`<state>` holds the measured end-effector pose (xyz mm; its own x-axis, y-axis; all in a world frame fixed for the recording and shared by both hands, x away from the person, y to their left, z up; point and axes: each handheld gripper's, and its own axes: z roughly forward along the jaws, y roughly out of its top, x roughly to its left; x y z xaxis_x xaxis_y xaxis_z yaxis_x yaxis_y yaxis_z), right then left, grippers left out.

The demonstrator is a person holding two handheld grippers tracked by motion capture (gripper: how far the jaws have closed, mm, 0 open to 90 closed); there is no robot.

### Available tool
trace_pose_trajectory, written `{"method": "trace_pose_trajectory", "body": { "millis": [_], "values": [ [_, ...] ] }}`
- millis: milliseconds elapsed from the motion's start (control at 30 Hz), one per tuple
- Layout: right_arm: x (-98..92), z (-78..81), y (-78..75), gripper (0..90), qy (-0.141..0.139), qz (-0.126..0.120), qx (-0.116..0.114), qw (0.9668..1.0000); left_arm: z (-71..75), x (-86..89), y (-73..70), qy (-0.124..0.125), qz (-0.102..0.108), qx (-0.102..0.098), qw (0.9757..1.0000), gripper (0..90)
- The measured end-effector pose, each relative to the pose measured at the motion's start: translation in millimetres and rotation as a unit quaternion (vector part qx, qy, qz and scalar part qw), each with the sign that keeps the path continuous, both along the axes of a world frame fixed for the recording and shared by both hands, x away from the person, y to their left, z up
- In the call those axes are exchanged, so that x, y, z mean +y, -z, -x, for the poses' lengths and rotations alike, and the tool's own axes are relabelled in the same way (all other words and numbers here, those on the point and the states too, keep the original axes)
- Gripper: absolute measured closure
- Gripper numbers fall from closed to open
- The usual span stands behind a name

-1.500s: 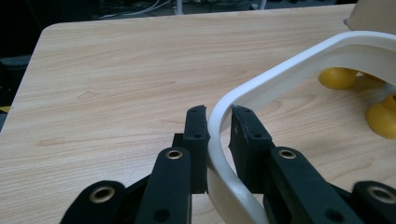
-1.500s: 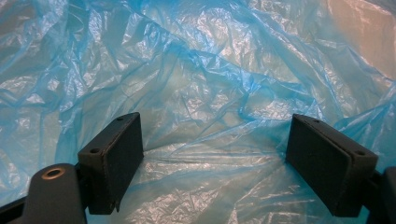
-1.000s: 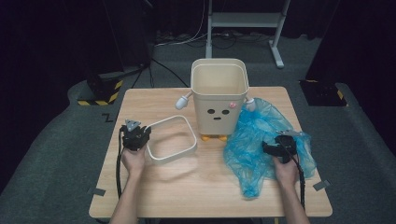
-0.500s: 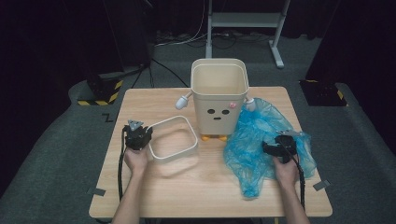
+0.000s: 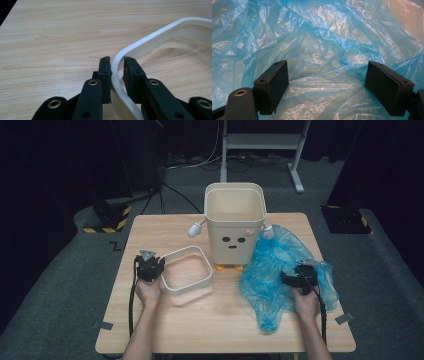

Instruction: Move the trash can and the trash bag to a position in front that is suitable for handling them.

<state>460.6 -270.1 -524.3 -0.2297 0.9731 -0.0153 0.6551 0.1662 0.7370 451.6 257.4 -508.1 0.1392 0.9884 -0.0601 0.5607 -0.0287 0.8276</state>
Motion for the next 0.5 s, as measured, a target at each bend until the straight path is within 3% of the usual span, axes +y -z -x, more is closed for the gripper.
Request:
{"method": "trace_pose_trajectory", "body": {
  "millis": [200, 500],
  "values": [
    [0.0, -0.1, 0.1, 18.7, 0.0, 0.0, 0.0, 1.0, -2.3, -2.9, 5.4, 0.0, -0.017, 0.004, 0.9998, 76.7],
    [0.1, -0.3, 0.1, 18.7, 0.001, 0.0, -0.001, 1.0, -4.4, -2.3, 11.8, 0.0, -0.016, 0.009, 0.9998, 76.6]
  ]
}}
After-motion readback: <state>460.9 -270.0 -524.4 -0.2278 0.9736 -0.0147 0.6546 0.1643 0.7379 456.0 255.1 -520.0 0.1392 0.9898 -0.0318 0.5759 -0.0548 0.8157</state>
